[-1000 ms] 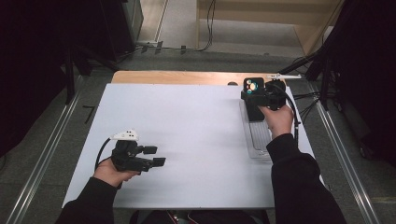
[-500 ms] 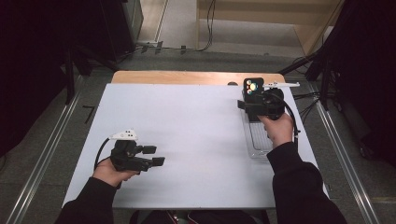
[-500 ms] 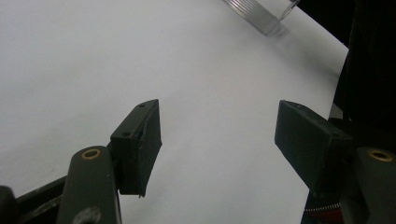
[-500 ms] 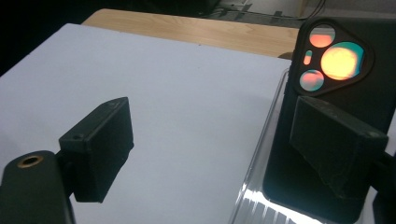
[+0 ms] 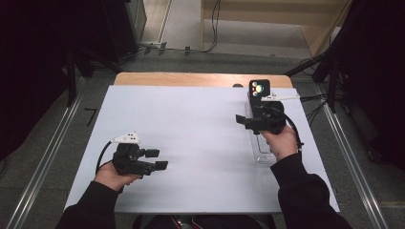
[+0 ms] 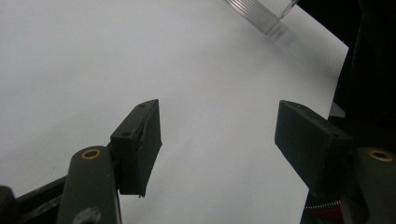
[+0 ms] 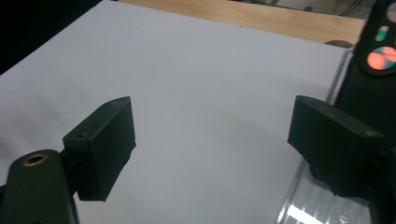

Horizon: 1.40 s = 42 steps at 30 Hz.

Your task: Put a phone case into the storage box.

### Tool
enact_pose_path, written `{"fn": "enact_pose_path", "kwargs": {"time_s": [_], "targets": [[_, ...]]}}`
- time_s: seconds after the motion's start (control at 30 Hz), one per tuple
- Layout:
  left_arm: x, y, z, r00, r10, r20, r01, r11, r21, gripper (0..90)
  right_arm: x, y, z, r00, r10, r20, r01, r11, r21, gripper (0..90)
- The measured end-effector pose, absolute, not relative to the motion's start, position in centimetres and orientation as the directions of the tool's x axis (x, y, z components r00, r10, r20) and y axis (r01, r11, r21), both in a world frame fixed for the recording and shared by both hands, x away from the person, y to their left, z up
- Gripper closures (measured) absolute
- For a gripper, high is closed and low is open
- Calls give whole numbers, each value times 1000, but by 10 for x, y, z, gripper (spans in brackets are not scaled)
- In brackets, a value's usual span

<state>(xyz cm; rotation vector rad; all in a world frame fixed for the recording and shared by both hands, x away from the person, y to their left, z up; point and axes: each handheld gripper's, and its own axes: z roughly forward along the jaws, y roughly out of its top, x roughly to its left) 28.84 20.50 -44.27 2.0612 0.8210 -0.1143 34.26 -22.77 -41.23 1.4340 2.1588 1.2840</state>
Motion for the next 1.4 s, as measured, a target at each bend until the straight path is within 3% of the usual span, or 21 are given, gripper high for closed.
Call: {"fn": "enact_pose_path", "kwargs": {"time_s": [0.47, 1.03, 1.4], "targets": [[286, 208, -441, 778, 511, -364, 588, -388, 710, 321, 311, -224, -418, -606, 752, 262, 590, 203, 782, 235], [281, 213, -440, 777, 517, -358, 583, -379, 719, 321, 275, -224, -433, -706, 668, 237, 569, 335, 751, 248], [276, 216, -441, 776, 521, -355, 583, -380, 718, 321, 260, -231, -445, -721, 656, 223, 563, 368, 740, 248]]}}
